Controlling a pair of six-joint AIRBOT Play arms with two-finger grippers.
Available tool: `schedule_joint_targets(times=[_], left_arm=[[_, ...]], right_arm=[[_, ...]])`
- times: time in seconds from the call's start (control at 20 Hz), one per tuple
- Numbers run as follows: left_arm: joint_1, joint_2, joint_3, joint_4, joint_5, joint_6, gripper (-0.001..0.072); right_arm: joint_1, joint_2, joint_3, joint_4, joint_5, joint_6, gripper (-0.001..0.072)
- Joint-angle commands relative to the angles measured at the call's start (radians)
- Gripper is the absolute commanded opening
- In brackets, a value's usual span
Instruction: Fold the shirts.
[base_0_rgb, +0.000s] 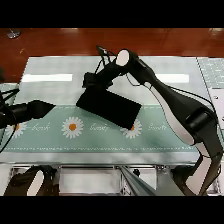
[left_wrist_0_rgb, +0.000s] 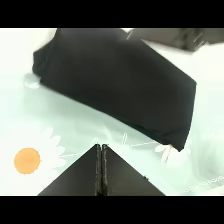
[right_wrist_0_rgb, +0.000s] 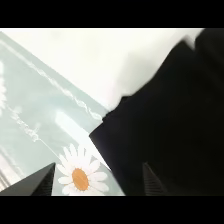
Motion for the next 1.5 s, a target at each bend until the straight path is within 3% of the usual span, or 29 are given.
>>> schedule_joint_targets(times=[0.0,0.15,0.25,0.35,0.45,0.55,0.65,0.75,0.85,1.1,1.15,1.25,1.3,1.45], left_arm=[[-0.005,-0.024,-0.055,-0.005,0.041,0.016,0.0019],[-0.006,-0.042,-0.056,-0.005,0.049,0.032,0.0020],[-0.006,-0.044,-0.057,-0.005,0.080,0.032,0.0020],[-0.006,-0.049,-0.057,-0.005,0.105,0.031,0.0019],[-0.006,-0.058,-0.057,-0.005,0.110,0.031,0.0019],[-0.006,-0.067,-0.060,-0.005,0.109,0.031,0.0019],[-0.006,-0.078,-0.060,-0.005,0.110,0.031,0.0020],[-0.006,-0.092,-0.060,-0.005,0.113,0.031,0.0019],[-0.006,-0.110,-0.060,-0.005,0.112,0.031,0.0019],[-0.011,-0.128,-0.060,-0.005,0.113,0.032,0.0020],[-0.013,-0.128,-0.060,-0.005,0.120,0.031,0.0020],[-0.013,-0.128,-0.060,-0.010,0.146,0.028,0.0020],[-0.013,-0.128,-0.060,-0.013,0.154,0.028,0.0019],[-0.013,-0.129,-0.060,-0.012,0.153,0.029,0.0020]], right_arm=[[-0.138,0.061,0.060,0.005,0.228,-0.022,0.0621],[-0.327,0.281,0.028,-0.247,0.466,-0.053,0.0621],[-0.426,0.472,-0.134,-0.394,0.474,-0.098,0.0621],[-0.505,0.702,-0.492,-0.388,0.235,-0.080,0.0621],[-0.537,0.927,-0.962,-0.329,-0.113,0.034,0.0621],[-0.536,1.056,-1.380,-0.132,-0.414,0.164,0.0620],[-0.526,1.051,-1.578,0.161,-0.514,0.041,0.0611],[-0.481,0.969,-1.592,0.314,-0.491,-0.114,0.0611],[-0.426,0.860,-1.536,0.360,-0.457,-0.175,0.0611],[-0.300,0.553,-1.297,0.362,-0.377,-0.200,0.0611],[-0.281,0.507,-1.250,0.372,-0.368,-0.198,0.0587],[-0.249,0.431,-1.141,0.381,-0.304,-0.226,0.0195],[-0.249,0.412,-1.067,0.379,-0.245,-0.307,0.0026],[-0.266,0.444,-0.809,0.197,-0.113,-0.266,0.0025]])
